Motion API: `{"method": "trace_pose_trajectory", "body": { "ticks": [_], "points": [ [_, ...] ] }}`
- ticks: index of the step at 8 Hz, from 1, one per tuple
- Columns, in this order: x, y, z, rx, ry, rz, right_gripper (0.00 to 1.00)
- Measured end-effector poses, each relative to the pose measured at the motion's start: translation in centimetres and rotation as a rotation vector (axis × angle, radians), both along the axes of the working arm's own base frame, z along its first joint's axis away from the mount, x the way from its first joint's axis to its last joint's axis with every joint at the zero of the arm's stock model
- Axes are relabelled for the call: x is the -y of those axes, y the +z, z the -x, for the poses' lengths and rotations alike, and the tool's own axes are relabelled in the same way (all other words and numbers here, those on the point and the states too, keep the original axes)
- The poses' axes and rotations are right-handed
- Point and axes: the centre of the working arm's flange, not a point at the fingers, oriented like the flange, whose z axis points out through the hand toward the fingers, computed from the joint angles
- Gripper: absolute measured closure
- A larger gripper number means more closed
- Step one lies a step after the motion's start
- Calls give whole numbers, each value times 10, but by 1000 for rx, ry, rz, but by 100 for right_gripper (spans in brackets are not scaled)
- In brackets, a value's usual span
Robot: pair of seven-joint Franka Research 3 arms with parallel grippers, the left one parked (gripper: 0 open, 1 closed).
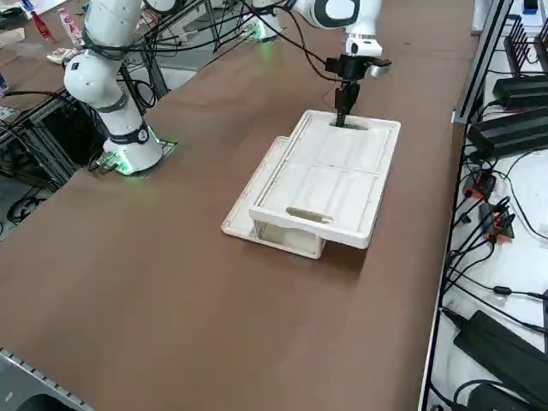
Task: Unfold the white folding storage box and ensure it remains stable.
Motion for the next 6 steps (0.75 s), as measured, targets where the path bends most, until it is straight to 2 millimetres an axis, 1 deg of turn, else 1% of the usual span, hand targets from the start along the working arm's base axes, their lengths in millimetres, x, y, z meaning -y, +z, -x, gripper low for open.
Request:
{"method": "trace_pose_trajectory", "body": {
  "ticks": [3,6],
  "points": [
    [-1,4,2,-15,3,8,74],
    [-3,14,9,-49,-9,27,74]
  ]
}}
